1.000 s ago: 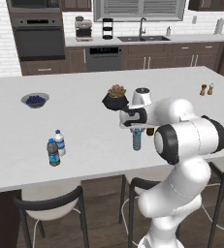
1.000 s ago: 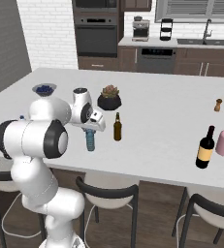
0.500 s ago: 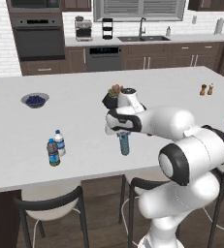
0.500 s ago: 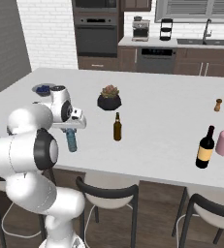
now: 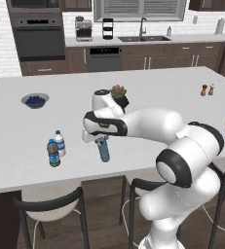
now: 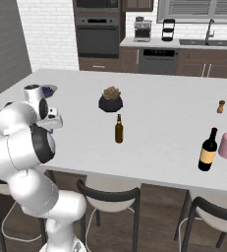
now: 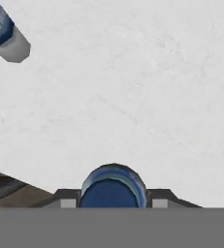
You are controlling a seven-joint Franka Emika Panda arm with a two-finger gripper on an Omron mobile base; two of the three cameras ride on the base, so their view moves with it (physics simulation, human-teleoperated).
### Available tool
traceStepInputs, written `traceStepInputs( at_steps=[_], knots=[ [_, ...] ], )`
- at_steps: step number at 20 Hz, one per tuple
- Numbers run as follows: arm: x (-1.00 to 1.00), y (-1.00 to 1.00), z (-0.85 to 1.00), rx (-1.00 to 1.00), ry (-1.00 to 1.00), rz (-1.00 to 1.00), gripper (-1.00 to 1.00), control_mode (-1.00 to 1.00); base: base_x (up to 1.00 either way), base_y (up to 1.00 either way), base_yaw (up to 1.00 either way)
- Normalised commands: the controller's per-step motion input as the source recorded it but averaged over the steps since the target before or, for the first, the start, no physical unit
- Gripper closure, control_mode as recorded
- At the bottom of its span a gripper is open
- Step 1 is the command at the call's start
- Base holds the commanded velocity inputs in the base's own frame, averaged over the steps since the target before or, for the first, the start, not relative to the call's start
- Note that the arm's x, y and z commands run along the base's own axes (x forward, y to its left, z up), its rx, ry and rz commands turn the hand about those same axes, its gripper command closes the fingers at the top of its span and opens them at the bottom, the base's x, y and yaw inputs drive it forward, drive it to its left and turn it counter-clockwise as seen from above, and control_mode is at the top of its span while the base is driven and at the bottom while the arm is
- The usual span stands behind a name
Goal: Move the plastic bottles in the middle to the plastics group, and the glass bottles in the middle to the glass group.
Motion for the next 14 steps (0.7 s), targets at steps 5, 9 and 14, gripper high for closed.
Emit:
traceStepInputs(
  at_steps=[5,9,14],
  knots=[
    [0.07,0.84,-0.03,0.00,0.01,0.12,1.00,-1.00,0.00,0.00,0.00],
    [0.20,0.51,-0.18,0.02,-0.01,0.10,1.00,-1.00,0.00,0.00,0.00],
    [0.31,0.36,-0.27,0.04,-0.05,0.07,1.00,-1.00,0.00,0.00,0.00]
  ],
)
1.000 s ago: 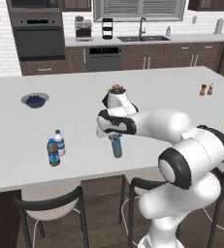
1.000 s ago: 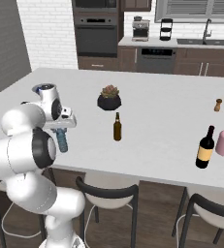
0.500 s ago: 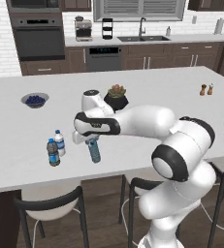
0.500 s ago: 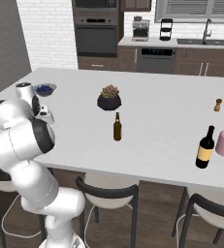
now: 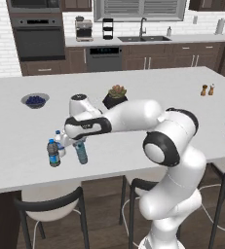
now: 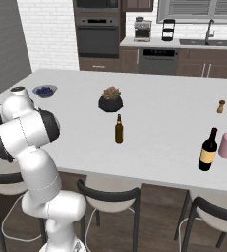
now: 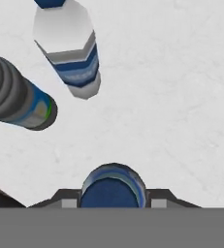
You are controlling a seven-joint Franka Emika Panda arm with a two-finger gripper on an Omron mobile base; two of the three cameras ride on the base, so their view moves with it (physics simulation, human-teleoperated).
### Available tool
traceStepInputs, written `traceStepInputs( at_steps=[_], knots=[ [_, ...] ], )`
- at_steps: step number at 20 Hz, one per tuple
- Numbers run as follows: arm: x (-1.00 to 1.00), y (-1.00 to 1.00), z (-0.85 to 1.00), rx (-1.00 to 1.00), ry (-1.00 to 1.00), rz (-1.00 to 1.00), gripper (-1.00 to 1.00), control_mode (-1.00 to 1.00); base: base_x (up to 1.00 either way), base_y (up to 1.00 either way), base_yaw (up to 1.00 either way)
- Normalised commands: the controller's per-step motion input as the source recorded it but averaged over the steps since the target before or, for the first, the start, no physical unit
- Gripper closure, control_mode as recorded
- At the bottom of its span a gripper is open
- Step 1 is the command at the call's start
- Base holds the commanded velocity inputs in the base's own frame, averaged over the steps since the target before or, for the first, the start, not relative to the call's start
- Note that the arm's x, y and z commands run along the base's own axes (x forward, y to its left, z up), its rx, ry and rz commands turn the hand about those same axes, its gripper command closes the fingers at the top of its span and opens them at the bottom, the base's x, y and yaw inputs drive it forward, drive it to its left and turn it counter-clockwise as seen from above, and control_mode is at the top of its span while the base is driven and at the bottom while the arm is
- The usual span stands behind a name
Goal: Move the plastic bottles in the middle to the plastics group, and the glass bottles in the middle to the glass group.
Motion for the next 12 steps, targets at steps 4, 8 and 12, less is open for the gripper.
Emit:
traceStepInputs(
  at_steps=[4,8,12],
  knots=[
    [0.34,0.11,-0.11,0.20,0.00,0.05,1.00,-1.00,0.00,0.00,0.00],
    [0.26,0.08,-0.10,0.23,0.00,0.06,1.00,-1.00,0.00,0.00,0.00],
    [0.34,0.03,-0.21,0.17,0.00,0.05,1.00,-1.00,0.00,0.00,0.00]
  ],
)
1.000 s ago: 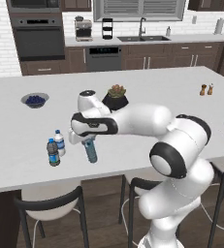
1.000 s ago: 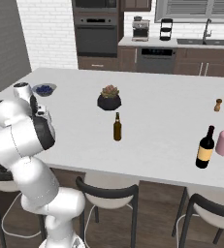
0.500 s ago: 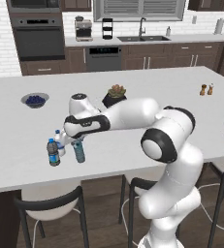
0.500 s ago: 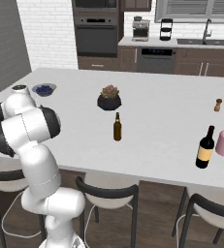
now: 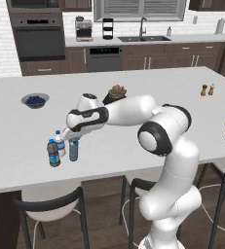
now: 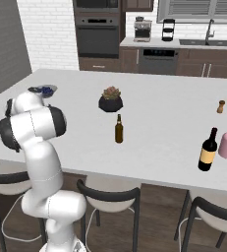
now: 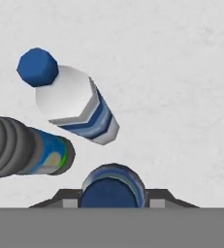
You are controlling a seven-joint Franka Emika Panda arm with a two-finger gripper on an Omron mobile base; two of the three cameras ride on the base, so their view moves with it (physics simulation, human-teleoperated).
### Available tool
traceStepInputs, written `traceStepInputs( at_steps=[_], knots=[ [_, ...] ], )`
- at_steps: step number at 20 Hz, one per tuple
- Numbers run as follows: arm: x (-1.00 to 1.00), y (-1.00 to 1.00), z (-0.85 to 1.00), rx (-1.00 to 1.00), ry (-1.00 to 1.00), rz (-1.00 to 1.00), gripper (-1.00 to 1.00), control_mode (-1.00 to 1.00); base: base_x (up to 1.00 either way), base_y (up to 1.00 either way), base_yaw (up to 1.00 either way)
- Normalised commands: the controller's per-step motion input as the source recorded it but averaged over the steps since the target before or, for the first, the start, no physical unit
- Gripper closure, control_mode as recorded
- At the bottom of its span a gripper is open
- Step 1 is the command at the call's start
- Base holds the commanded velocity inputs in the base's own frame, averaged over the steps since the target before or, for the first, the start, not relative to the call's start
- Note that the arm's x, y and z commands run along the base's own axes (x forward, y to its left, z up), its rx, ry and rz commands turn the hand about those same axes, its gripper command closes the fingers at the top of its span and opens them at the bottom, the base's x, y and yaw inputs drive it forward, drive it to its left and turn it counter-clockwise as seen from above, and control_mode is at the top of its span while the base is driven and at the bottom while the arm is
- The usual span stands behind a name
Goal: Move the plastic bottles in the middle to the plastics group, and the glass bottles in the middle to the glass group.
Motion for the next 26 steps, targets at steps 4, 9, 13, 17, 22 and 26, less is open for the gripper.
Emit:
traceStepInputs(
  at_steps=[4,9,13,17,22,26],
  knots=[
    [0.13,0.17,-0.35,0.03,0.00,0.05,1.00,-1.00,0.00,0.00,0.00],
    [0.10,0.30,-0.40,0.00,-0.01,0.02,1.00,-1.00,0.00,0.00,0.00],
    [-0.02,0.22,-0.46,0.00,-0.05,0.01,1.00,-1.00,0.00,0.00,0.00],
    [-0.26,0.00,-0.55,0.00,-0.02,0.00,1.00,-1.00,0.00,0.00,0.00],
    [-0.37,-0.04,-0.58,-0.01,-0.03,0.00,1.00,-1.00,0.00,0.00,0.00],
    [-0.43,-0.12,-0.59,0.00,-0.06,0.00,1.00,-1.00,0.00,0.00,0.00]
  ],
)
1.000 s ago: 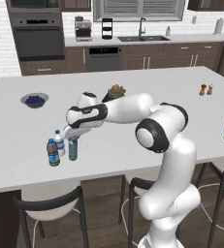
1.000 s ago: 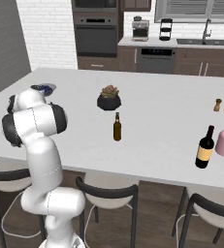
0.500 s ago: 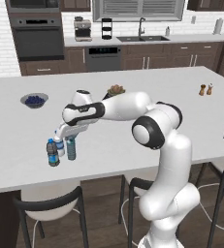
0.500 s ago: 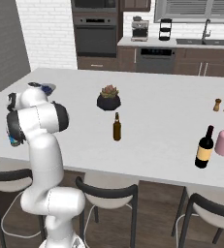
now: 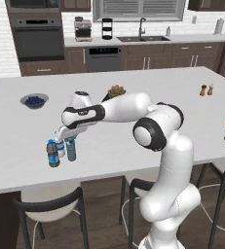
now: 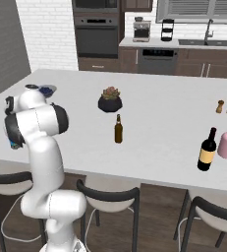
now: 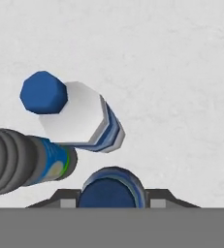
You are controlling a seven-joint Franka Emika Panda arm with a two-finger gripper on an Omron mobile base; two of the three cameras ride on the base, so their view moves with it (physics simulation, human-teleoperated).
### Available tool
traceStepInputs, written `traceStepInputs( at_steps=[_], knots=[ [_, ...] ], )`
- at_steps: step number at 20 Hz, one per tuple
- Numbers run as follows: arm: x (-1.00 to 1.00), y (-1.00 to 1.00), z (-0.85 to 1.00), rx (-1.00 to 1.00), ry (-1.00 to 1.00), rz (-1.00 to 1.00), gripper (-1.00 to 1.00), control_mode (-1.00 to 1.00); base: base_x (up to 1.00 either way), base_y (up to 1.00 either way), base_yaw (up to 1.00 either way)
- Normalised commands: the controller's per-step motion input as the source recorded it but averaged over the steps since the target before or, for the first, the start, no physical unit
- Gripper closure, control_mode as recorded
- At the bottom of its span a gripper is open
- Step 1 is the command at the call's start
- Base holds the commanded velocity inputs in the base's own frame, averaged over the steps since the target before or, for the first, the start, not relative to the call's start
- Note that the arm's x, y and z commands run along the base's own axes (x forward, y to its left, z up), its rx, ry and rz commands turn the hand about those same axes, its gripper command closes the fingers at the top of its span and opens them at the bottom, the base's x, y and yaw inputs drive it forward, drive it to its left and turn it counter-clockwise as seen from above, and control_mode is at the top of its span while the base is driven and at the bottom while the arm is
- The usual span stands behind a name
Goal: Move the plastic bottles in the middle to the plastics group, and the glass bottles in the middle to the glass group.
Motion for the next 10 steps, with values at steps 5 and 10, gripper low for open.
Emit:
traceStepInputs(
  at_steps=[5,10],
  knots=[
    [-0.39,-0.09,-0.57,0.00,-0.09,0.00,-1.00,-1.00,0.00,0.00,0.00],
    [-0.08,-0.21,-0.27,0.00,-0.03,0.00,-1.00,-1.00,0.00,0.00,0.00]
  ],
)
